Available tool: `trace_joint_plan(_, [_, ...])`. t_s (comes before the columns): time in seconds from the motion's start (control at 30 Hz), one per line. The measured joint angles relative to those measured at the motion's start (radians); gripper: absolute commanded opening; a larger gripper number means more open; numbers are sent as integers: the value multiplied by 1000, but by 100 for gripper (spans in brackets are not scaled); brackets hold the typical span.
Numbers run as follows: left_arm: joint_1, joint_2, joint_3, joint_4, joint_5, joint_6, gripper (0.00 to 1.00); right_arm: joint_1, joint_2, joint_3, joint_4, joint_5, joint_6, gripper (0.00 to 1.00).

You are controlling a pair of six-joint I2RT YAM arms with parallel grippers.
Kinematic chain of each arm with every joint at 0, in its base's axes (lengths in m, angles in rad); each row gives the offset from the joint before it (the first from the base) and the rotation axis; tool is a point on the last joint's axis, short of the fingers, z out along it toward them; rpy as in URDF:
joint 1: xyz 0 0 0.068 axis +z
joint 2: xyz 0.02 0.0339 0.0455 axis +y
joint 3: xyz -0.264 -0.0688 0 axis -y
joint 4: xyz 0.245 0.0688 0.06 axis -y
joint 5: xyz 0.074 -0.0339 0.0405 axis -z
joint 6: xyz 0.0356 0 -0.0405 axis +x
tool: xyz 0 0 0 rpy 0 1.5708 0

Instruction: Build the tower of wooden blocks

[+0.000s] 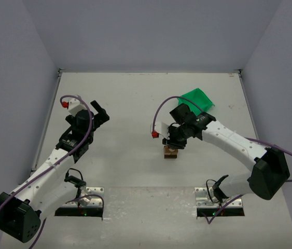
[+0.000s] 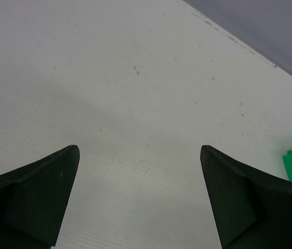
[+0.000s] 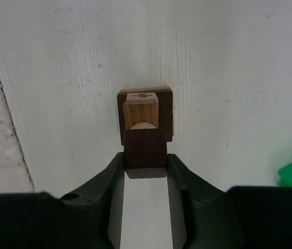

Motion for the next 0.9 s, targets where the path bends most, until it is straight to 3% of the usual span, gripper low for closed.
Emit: trace_joint_plan(0.9, [0, 0, 0, 0, 4, 0, 100, 0, 0, -4, 0, 1, 3, 45])
